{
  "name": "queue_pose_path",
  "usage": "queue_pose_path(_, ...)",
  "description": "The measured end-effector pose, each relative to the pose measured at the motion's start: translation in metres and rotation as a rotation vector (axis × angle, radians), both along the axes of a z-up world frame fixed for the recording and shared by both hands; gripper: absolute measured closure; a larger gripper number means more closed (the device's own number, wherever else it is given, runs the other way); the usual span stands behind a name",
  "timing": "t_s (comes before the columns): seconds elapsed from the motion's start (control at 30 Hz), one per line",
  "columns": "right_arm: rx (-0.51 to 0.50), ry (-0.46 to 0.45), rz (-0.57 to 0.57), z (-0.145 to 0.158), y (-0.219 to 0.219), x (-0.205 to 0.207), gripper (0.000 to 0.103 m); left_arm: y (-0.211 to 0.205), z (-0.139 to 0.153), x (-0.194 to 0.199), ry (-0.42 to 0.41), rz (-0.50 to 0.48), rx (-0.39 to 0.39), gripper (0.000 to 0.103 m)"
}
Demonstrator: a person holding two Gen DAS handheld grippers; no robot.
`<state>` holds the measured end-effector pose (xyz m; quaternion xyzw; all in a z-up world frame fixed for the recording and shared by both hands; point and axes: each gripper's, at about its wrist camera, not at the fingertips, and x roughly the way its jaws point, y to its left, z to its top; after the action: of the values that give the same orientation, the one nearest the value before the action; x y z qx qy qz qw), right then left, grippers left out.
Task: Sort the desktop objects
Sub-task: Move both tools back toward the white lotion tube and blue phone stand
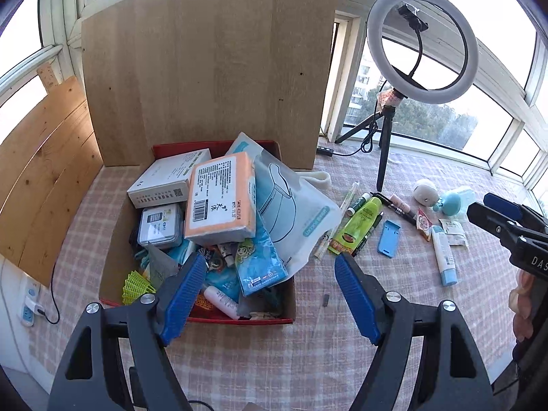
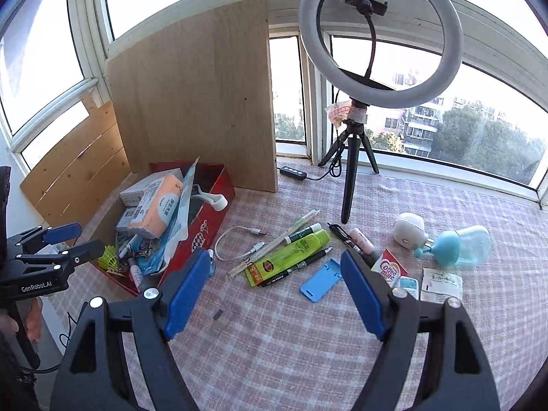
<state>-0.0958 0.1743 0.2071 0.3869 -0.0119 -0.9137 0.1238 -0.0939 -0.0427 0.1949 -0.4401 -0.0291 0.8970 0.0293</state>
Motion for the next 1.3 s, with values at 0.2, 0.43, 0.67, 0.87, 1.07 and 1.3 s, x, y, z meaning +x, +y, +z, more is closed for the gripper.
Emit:
queue_pose_path(0.2,0.012,-0.024,-0.076,-0.010,0.066,0.024,0.025,0.042,-0.016,0.011,-0.026,-0.075,0.018,0.027)
queue_pose_path(0.43,0.068,-0.061,-0.122,-0.019,0.140,0.040,0.025,0.102,-0.030,0.010,-0.052,-0.196,-0.003,0.027)
queue_pose_path(0.67,0.047,-0.154,-0.150,-0.041,0.194,0.033,0.025,0.157,-0.055,-0.006,-0.101,-0.312,-0.007,0.029)
queue_pose_path(0.87,0.038,-0.231,-0.125,-0.078,0.190,0.007,0.025,0.186,-0.088,-0.041,-0.171,-0.370,-0.014,0.031)
queue_pose_path(1.07,0.031,-0.325,-0.114,-0.123,0.178,-0.031,0.025,0.202,-0.120,-0.084,-0.247,-0.406,-0.017,0.037)
queue_pose_path(1.3,0.005,-0.408,-0.131,-0.157,0.170,-0.065,0.025,0.220,-0.153,-0.122,-0.280,-0.444,-0.093,0.037)
